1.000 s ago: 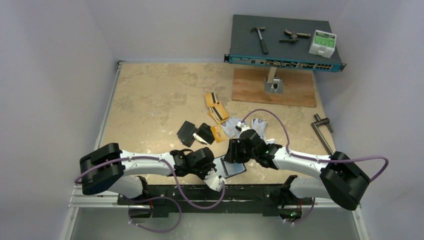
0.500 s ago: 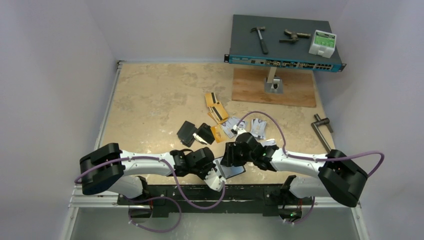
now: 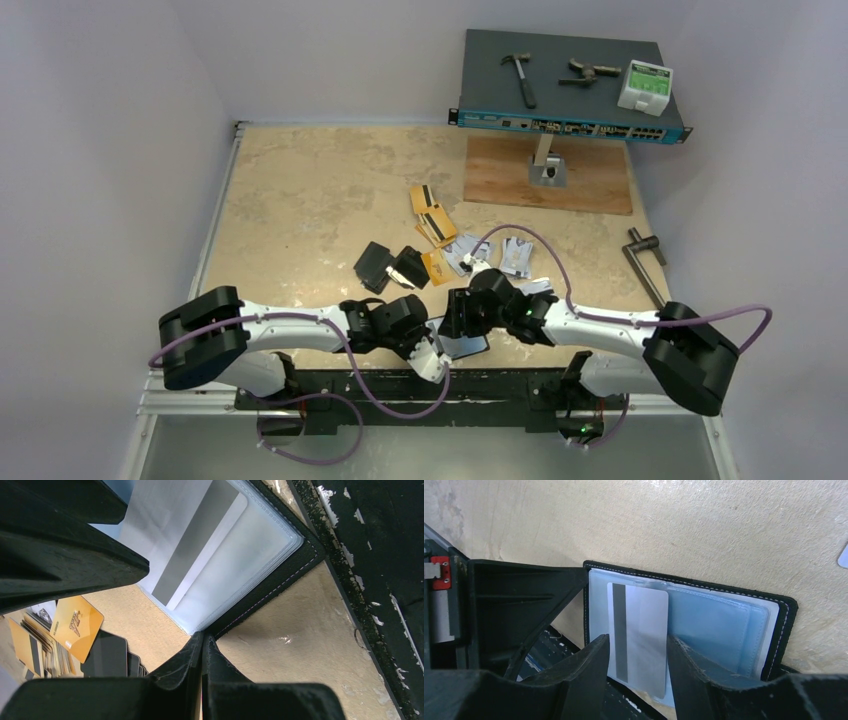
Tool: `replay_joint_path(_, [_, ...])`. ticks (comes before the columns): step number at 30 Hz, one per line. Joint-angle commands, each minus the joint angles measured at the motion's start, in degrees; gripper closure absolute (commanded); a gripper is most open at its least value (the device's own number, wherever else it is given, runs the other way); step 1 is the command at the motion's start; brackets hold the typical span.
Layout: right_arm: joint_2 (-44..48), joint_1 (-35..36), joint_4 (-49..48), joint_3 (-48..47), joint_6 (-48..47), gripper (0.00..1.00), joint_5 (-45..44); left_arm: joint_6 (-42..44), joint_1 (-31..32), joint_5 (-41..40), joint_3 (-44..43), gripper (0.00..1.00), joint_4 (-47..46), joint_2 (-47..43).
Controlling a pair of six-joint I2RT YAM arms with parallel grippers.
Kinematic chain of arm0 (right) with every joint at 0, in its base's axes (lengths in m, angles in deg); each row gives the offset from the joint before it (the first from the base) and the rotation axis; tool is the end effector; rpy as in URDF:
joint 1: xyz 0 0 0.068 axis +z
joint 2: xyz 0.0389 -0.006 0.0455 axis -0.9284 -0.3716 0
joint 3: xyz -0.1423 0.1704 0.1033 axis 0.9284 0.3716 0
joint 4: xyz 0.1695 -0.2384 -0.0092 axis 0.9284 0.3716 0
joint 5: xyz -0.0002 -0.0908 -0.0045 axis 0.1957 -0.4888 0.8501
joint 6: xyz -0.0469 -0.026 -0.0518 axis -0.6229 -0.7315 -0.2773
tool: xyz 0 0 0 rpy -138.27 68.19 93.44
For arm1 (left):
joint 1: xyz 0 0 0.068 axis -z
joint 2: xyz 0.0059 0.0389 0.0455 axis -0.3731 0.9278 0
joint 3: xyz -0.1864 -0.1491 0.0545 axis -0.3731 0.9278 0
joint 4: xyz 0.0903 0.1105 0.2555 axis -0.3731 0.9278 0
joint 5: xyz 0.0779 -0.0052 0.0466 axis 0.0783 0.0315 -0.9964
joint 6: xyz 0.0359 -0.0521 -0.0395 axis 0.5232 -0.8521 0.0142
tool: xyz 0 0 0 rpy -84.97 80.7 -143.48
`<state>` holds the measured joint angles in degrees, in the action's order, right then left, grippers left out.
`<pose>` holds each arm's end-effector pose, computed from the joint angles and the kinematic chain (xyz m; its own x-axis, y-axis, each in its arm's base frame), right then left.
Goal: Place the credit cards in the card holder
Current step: Insert the credit card into the card holder.
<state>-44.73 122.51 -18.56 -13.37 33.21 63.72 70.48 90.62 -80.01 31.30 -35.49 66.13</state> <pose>0.1572 0.2292 0.0840 -0.8949 -0.0175 -0.4459 -0.2940 0.7749 0.5596 0.1045 -0.2691 0.0728 0.6089 0.7327 -0.3041 0.7696 -0.4527 0.4502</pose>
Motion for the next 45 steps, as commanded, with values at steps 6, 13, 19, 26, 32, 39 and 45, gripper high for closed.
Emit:
replay_joint_path(6, [5.9, 0.3, 5.6, -0.2, 1.1, 0.53, -0.9, -1.9, 0.2, 0.1, 0.3, 1.00, 0.6, -3.4])
replay_joint_path(13, [4.4, 0.3, 4.3, 0.1, 1.4, 0.53, 0.5, -3.3, 0.4, 2.0, 0.1, 1.00, 1.1, -4.3])
replay_joint_path(19, [3.3, 0.3, 3.8, 0.0, 1.3, 0.54, 1.1, -3.3, 0.8, 4.5, 2.3, 1.00, 1.1, -5.3])
replay_joint_path(26, [4.0, 0.3, 4.3, 0.6, 1.2, 0.54, 0.5, -1.6, 2.4, 6.3, 4.2, 1.00, -0.7, -5.8])
replay_joint_path(32, [2.8, 0.3, 3.6, 0.1, 1.1, 0.55, 0.8, -1.9, 3.5, 5.8, 4.4, 1.00, -5.1, -4.6])
replay_joint_path(39, [4.1, 0.8, 3.7, 0.8, 1.6, 0.56, 0.6, -3.5, 4.1, 5.6, 5.2, 1.00, -6.3, -3.7])
replay_joint_path(45, [3.7, 2.8, 3.7, 0.8, 2.5, 0.56, 0.1, -3.2, 4.2, 5.2, 5.4, 1.00, -6.7, -3.2])
